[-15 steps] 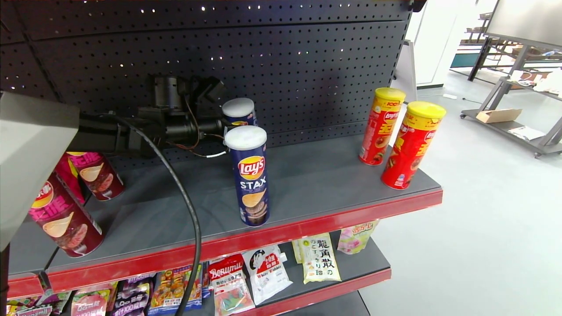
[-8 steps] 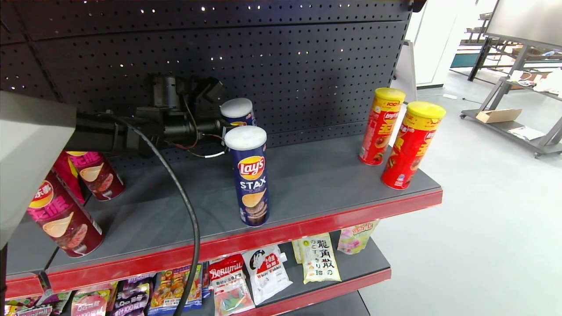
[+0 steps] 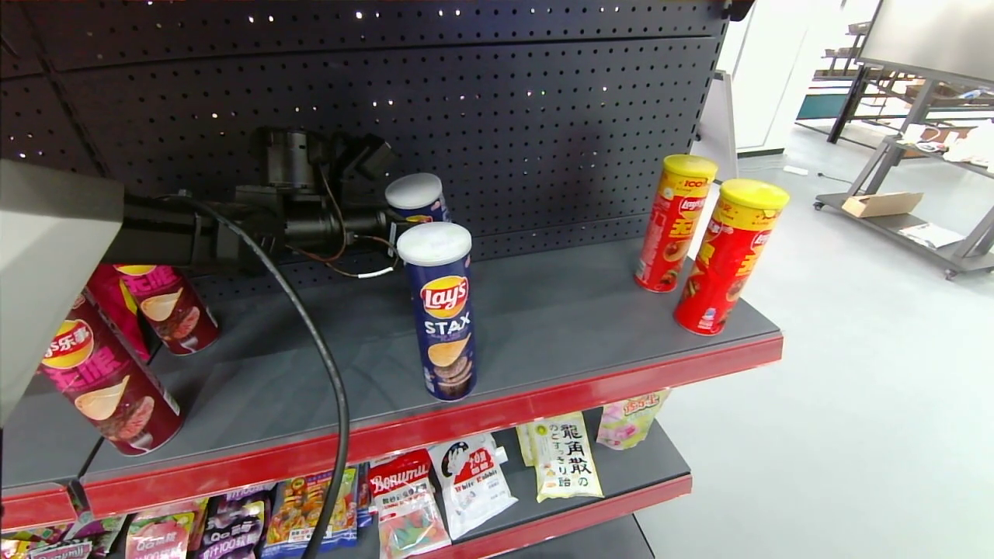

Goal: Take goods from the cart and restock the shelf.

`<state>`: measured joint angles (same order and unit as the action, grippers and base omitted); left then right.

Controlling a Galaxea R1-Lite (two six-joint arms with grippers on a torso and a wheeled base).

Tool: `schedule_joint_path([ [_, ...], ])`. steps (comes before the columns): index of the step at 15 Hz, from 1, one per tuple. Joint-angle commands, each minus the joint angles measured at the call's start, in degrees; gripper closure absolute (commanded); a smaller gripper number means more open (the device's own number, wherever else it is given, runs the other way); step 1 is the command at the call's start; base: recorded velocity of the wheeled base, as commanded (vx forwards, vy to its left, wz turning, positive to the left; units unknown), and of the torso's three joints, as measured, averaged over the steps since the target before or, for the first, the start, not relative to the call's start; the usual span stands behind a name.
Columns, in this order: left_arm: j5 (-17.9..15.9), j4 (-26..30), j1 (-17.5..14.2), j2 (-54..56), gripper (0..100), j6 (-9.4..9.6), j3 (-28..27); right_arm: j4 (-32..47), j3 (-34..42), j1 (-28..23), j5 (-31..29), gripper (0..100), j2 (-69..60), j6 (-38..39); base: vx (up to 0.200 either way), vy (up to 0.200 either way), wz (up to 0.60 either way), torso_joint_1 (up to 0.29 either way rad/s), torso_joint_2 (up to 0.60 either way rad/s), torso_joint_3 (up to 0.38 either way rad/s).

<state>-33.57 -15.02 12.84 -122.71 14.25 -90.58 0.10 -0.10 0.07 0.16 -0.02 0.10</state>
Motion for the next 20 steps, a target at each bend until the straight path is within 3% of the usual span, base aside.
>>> schedule_joint_path([
  [1,0.0,-0.4,0.0,0.5,100,-0.01,-0.1,0.0,0.0,0.0,0.0,0,0.0,0.0,0.000,0.000,0.00,0.000,0.00,0.000],
  [20,-0.1,1.9,-0.1,1.9,100,0.16,1.1,0.0,0.0,0.0,0.0,0,0.0,0.0,0.000,0.000,0.00,0.000,0.00,0.000],
])
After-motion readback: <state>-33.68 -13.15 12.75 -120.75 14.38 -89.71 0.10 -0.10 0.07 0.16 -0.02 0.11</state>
